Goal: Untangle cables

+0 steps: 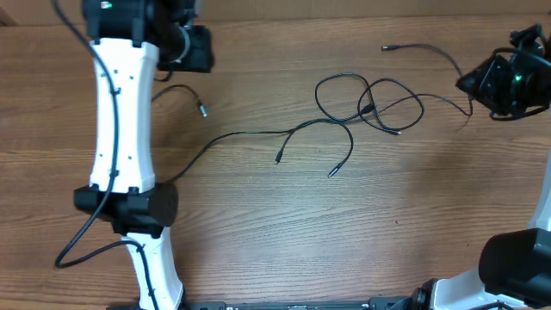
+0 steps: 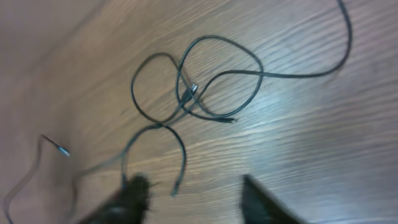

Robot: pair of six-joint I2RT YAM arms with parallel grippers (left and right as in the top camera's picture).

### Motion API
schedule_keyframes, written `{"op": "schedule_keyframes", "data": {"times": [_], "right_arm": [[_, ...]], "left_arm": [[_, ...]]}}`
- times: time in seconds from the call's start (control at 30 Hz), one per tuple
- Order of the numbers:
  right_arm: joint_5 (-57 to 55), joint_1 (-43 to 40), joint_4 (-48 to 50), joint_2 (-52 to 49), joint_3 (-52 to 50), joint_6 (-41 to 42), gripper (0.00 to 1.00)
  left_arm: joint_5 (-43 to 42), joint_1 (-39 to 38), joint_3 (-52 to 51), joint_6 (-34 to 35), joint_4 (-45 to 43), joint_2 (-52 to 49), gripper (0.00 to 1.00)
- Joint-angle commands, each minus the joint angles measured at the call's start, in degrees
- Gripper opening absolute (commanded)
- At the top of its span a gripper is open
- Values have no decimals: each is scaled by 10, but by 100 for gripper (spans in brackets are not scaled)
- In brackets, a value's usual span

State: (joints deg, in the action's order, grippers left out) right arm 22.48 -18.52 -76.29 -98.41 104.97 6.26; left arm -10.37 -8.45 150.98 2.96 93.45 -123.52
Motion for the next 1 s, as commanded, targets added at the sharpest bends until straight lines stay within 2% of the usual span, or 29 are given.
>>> {"op": "schedule_keyframes", "data": {"times": [0.0,0.13,0.3,0.33,0.4,0.5,0.53,0.63,0.7,0.77,0.9,0.97], "right_arm": [[2,29,1,1,-5,-3,63],[-22,62,7,-6,-36,-1,66],[-84,103,28,-18,-71,60,68],[-103,111,30,-23,-75,87,70],[-116,122,36,-33,-80,118,75],[-115,137,56,-48,-89,141,78],[-115,141,65,-52,-93,150,78],[-116,154,102,-54,-113,190,78],[-116,160,130,-54,-128,217,78],[-116,165,156,-54,-143,238,80],[-116,167,194,-56,-168,240,84],[-126,167,200,-58,-175,242,84]], "left_arm": [[-31,-40,-2,-21,-6,-17,56],[-5,-78,-2,-54,-5,-38,59],[56,-114,-2,-58,-3,-87,64],[60,-119,-2,-58,-1,-99,66],[59,-126,-2,-57,6,-120,76],[59,-132,-2,-37,20,-157,74],[59,-132,-2,-21,25,-167,73],[45,-132,-2,83,34,-194,72],[-17,-132,-2,139,34,-207,74],[-48,-132,-2,222,34,-213,82],[-41,-130,-2,362,34,-210,85],[-40,-130,-2,402,34,-209,84]]}}
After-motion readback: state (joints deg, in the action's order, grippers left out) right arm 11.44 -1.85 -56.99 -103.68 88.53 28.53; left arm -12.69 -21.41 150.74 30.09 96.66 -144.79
